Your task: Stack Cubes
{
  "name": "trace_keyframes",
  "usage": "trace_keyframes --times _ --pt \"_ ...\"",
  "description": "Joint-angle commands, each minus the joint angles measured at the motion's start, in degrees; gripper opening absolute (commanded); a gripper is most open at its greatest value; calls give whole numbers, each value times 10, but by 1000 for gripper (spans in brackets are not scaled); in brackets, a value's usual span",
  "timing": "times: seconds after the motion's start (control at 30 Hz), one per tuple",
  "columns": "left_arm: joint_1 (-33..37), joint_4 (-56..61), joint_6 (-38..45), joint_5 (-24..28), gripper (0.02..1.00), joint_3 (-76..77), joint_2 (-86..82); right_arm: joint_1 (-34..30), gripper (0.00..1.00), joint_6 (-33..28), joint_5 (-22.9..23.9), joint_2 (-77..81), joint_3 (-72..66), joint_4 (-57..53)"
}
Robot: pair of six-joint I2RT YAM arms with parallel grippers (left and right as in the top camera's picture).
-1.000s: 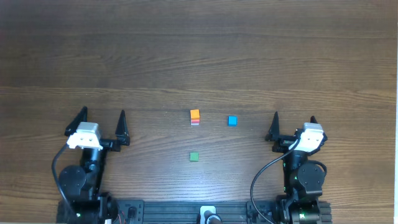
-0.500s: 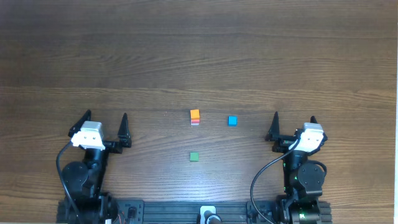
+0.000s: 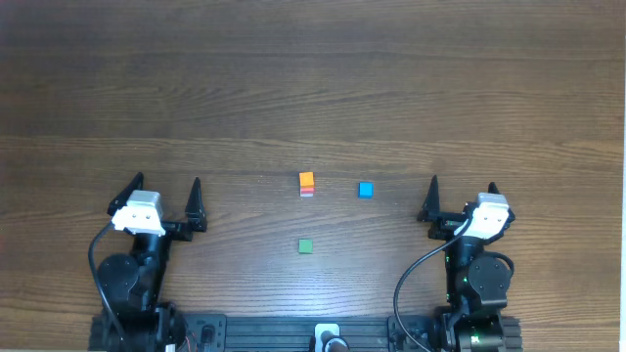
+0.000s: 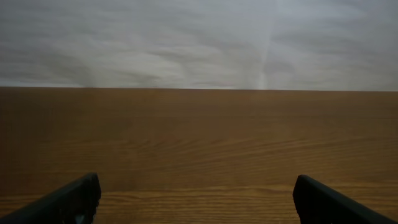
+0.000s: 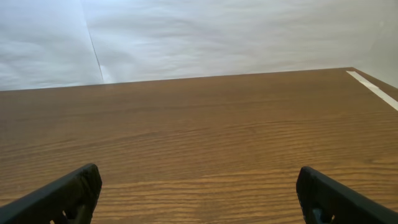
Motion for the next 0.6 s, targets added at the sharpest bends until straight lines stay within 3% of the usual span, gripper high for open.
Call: trace_keyframes --times 0.03,0.13,0.27,0.37,0.4,0.47,0.6 --pt "3 0 8 7 1000 -3 -5 -3 991 -3 -3 -3 -5 2" --pt "3 0 8 7 998 -3 -5 -3 991 3 -9 -3 -5 2" --pt "3 0 8 7 1000 -3 -5 -3 993 62 -66 -3 -5 17" --pt "3 0 8 7 1000 -3 -5 -3 991 130 -143 -3 0 27" --pt "3 0 8 7 1000 -3 -5 -3 993 153 -199 3 12 18" --pt "3 0 8 7 1000 -3 -5 -3 993 181 -270 29 50 -17" --pt "3 0 8 7 1000 -3 -5 2 993 197 -349 123 157 -103"
